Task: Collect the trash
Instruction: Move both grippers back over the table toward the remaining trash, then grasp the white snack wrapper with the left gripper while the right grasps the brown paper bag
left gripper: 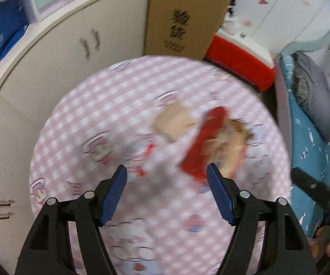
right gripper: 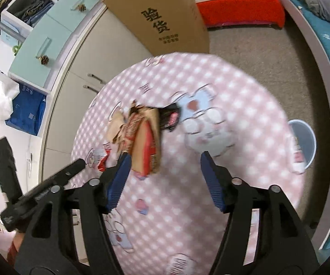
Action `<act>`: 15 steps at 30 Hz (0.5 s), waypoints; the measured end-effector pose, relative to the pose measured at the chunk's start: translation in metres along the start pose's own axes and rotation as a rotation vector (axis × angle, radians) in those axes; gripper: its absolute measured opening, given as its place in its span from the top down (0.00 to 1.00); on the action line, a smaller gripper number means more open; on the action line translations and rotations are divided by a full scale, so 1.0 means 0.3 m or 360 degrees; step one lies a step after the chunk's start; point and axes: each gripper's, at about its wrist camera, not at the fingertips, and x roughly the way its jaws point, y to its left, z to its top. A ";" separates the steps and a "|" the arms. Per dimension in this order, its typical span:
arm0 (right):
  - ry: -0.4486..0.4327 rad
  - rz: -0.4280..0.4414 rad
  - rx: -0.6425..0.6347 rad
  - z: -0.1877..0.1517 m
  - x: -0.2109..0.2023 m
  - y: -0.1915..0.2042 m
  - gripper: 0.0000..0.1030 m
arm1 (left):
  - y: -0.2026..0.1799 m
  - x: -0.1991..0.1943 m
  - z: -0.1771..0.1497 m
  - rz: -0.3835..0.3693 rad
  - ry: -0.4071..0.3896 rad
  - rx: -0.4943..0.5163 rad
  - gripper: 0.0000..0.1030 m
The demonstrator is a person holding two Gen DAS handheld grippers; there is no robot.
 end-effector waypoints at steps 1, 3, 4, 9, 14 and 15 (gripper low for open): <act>0.0014 0.0002 0.0000 -0.003 0.026 0.025 0.39 | 0.035 0.022 -0.001 0.0015 0.0021 -0.0008 0.32; 0.0036 -0.0004 0.0003 -0.006 0.071 0.069 0.37 | 0.081 0.062 -0.005 0.0011 0.0061 -0.0016 0.32; 0.0045 -0.0004 0.0012 -0.007 0.091 0.084 0.35 | 0.105 0.091 -0.005 0.0014 0.0095 -0.0024 0.32; 0.0062 -0.0049 0.0104 0.006 0.187 0.127 0.24 | 0.150 0.167 -0.001 -0.0020 0.0141 -0.0007 0.32; 0.0105 -0.0090 0.0218 0.026 0.293 0.137 0.21 | 0.166 0.228 0.008 -0.0039 0.0183 0.0034 0.50; 0.0119 -0.0101 0.0219 0.029 0.309 0.141 0.21 | 0.166 0.233 0.010 -0.0054 0.0186 0.0039 0.54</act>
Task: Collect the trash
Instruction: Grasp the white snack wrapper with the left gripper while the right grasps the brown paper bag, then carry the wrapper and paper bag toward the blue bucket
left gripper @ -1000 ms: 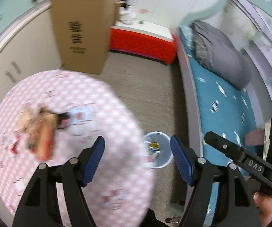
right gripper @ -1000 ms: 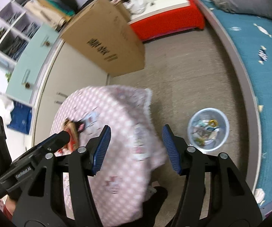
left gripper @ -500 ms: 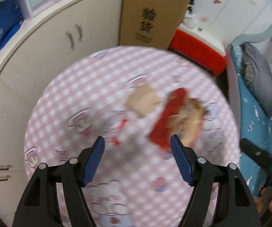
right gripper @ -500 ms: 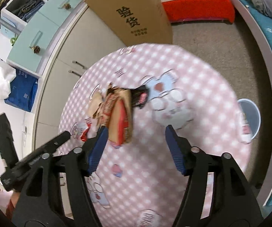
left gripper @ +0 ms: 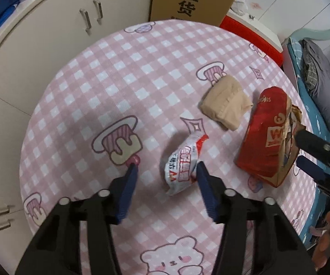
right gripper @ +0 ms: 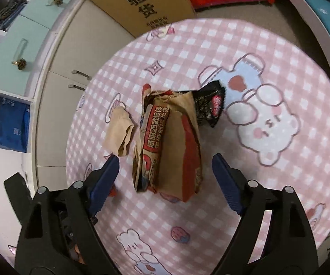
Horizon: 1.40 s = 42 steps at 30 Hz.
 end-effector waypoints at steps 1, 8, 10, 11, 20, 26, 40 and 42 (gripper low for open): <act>0.0015 -0.0005 0.0002 0.002 0.017 0.006 0.21 | -0.001 0.003 0.002 -0.0020 0.0002 0.0012 0.67; 0.0084 -0.0041 -0.0125 0.001 0.062 0.048 0.42 | -0.037 -0.017 0.005 -0.0035 -0.0041 0.0110 0.78; 0.0091 -0.0044 -0.0161 -0.003 0.057 0.054 0.46 | -0.049 -0.042 0.010 -0.0046 -0.0067 0.0093 0.79; 0.0086 -0.0041 -0.0189 -0.004 0.049 0.057 0.47 | -0.053 -0.058 0.012 -0.0048 -0.0083 0.0093 0.79; -0.0016 0.0063 -0.0310 -0.009 -0.110 0.030 0.49 | -0.158 -0.219 0.040 -0.0036 -0.0266 0.0084 0.79; -0.0114 0.0152 -0.0302 0.021 -0.263 -0.050 0.49 | -0.318 -0.331 0.022 -0.0036 -0.0375 0.0140 0.79; -0.0362 0.0224 -0.0160 0.171 -0.698 -0.568 0.49 | -1.023 -0.413 -0.074 -0.0110 -0.0475 0.0404 0.79; -0.0389 0.0201 -0.0115 0.181 -0.742 -0.653 0.49 | -1.128 -0.401 -0.091 -0.0127 -0.0464 0.0457 0.79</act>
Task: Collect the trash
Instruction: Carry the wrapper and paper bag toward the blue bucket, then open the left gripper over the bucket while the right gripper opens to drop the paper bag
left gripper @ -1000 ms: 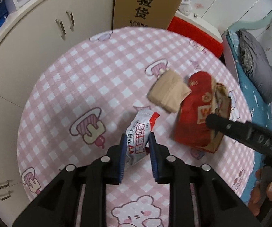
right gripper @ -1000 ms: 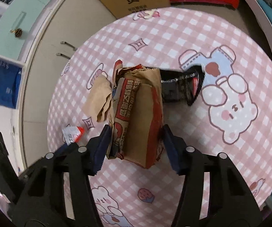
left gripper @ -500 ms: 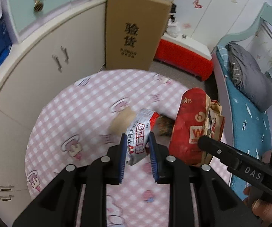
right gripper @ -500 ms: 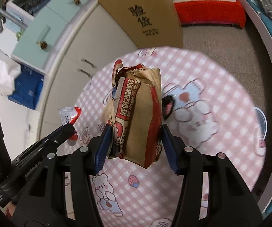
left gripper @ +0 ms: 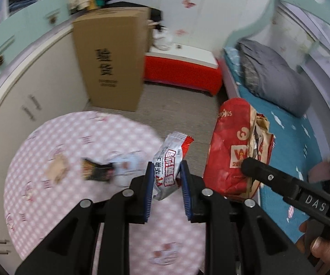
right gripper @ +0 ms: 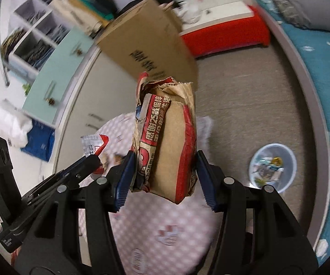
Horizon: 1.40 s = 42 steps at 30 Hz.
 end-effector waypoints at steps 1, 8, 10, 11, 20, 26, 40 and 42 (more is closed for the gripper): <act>-0.0016 -0.0017 0.0021 0.009 -0.029 -0.044 0.49 | -0.041 0.007 0.002 -0.0015 0.0003 0.0018 0.79; -0.0125 -0.0167 0.0182 0.027 -0.225 -0.362 0.49 | -0.391 0.119 0.013 -0.0149 0.0090 0.0204 0.79; -0.0149 -0.0207 0.0220 0.027 -0.266 -0.432 0.49 | -0.478 0.156 0.009 -0.0190 0.0121 0.0251 0.79; -0.0162 -0.0226 0.0244 0.026 -0.288 -0.470 0.49 | -0.507 0.172 0.005 -0.0202 0.0136 0.0271 0.79; -0.0242 -0.0347 0.0392 0.020 -0.424 -0.683 0.49 | -0.746 0.277 -0.008 -0.0268 0.0272 0.0405 0.64; -0.0242 -0.0362 0.0430 0.009 -0.447 -0.739 0.48 | -0.789 0.295 -0.008 -0.0213 0.0297 0.0442 0.39; -0.0168 -0.0331 0.0411 0.021 -0.400 -0.750 0.48 | -0.763 0.279 0.007 -0.0147 0.0285 0.0386 0.36; -0.0155 -0.0327 0.0403 0.021 -0.388 -0.743 0.48 | -0.753 0.275 0.008 -0.0137 0.0282 0.0377 0.36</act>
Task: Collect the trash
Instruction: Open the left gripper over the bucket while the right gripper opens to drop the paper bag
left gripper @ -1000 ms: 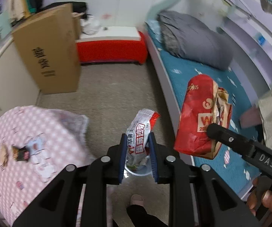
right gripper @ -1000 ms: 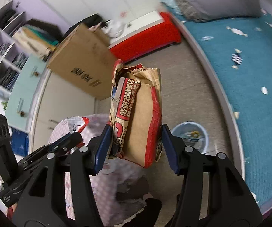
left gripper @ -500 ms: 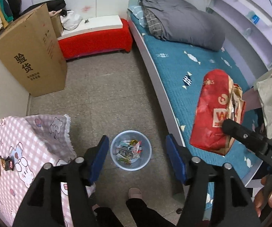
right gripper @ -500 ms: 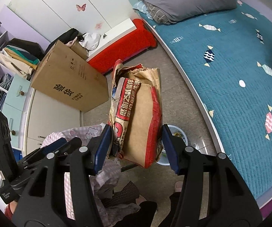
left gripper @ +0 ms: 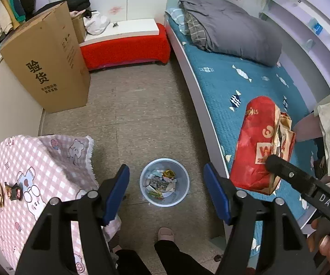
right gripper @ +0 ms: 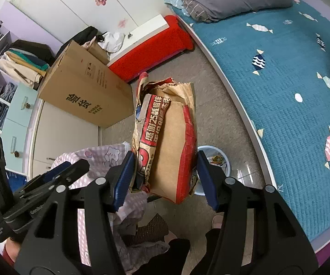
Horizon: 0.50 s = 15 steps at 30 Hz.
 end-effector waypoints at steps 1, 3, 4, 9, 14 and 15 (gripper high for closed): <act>0.0005 0.0003 -0.0003 -0.006 0.004 0.004 0.48 | 0.005 -0.001 -0.001 0.0007 -0.0001 -0.0006 0.35; 0.0026 0.0012 -0.0013 -0.011 0.016 0.014 0.47 | 0.021 -0.005 -0.006 0.0025 -0.0003 -0.0021 0.35; 0.0034 0.0015 -0.0017 -0.013 0.022 0.020 0.47 | 0.025 -0.006 -0.007 0.0032 -0.0003 -0.0026 0.35; 0.0058 0.0017 -0.0035 -0.025 0.044 0.047 0.46 | 0.065 -0.015 -0.019 0.0060 -0.0004 -0.0057 0.34; 0.0046 0.0004 -0.0034 -0.027 0.075 0.068 0.28 | 0.117 -0.024 -0.035 0.0080 -0.0003 -0.0096 0.34; 0.0050 -0.0017 -0.0033 -0.028 0.084 0.071 0.27 | 0.125 -0.026 -0.038 0.0081 -0.0002 -0.0101 0.34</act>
